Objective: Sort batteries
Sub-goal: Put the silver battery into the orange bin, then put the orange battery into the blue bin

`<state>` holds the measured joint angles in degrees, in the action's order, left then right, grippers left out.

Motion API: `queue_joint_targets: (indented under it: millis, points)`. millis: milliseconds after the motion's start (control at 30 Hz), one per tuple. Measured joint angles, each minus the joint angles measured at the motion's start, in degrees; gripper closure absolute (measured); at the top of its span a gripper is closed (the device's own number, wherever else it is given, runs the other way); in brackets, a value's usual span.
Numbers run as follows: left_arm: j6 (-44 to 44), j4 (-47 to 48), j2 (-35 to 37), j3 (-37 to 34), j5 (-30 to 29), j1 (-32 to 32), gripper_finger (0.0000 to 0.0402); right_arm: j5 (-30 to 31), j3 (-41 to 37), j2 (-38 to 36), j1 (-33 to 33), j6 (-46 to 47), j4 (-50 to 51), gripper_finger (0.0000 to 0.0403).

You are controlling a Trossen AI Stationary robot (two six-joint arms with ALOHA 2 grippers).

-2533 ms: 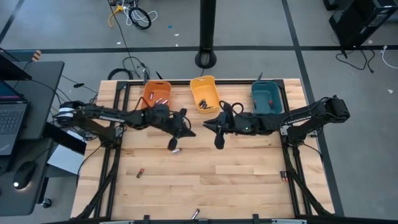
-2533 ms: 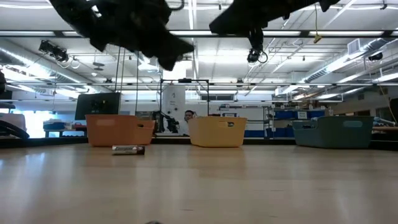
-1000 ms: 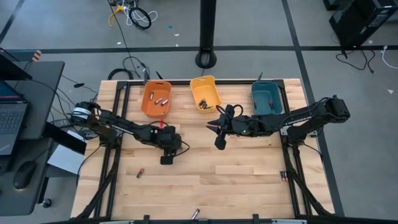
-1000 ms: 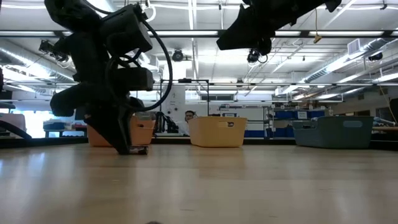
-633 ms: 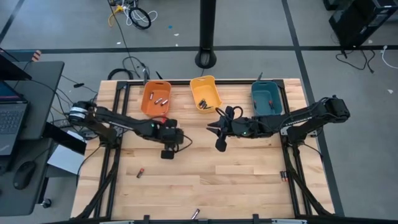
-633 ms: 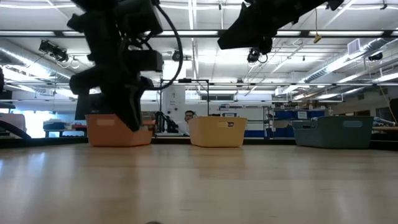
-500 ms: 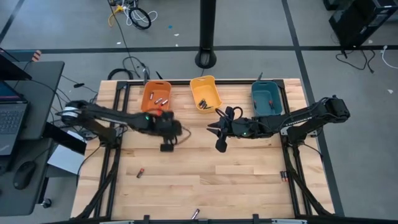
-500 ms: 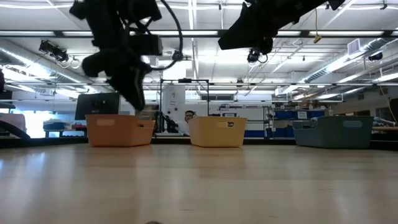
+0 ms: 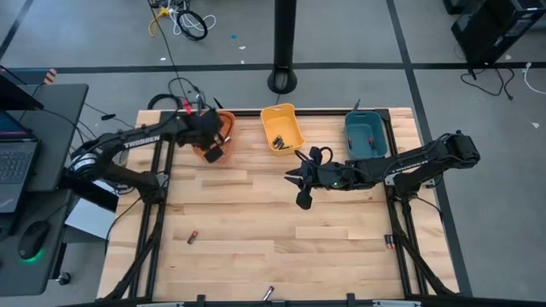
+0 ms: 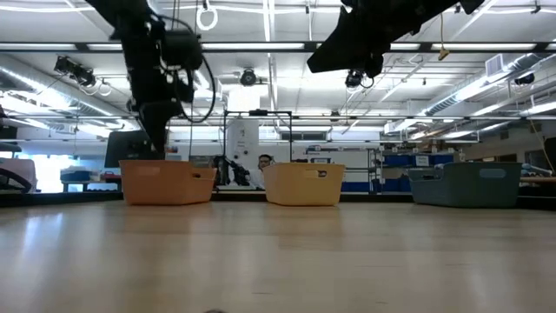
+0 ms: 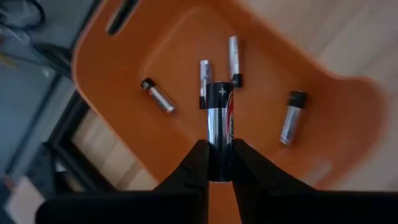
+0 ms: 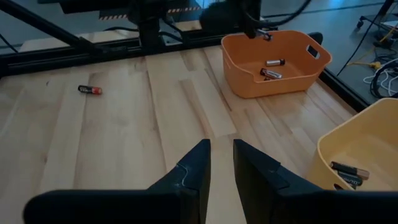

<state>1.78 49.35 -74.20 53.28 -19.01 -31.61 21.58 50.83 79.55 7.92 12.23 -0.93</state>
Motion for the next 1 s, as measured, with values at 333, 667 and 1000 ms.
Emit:
queue_joint_targets:
  millis: [333,667,1000]
  points:
    - [-4.53,-8.72,-9.18,-1.97,9.71,-8.85,0.0354,0.00,0.00,0.00,0.00,0.04,0.15,0.0327]
    - [-6.09,-12.87,-14.72,-1.84,9.94,-9.78,0.0319,0.00,0.00,0.00,0.11,0.04,0.61,0.0329]
    - [-7.60,-13.48,-8.49,1.01,8.18,-8.00,0.0266,-0.02,-0.02,0.00,0.11,-0.22,0.70,0.0329]
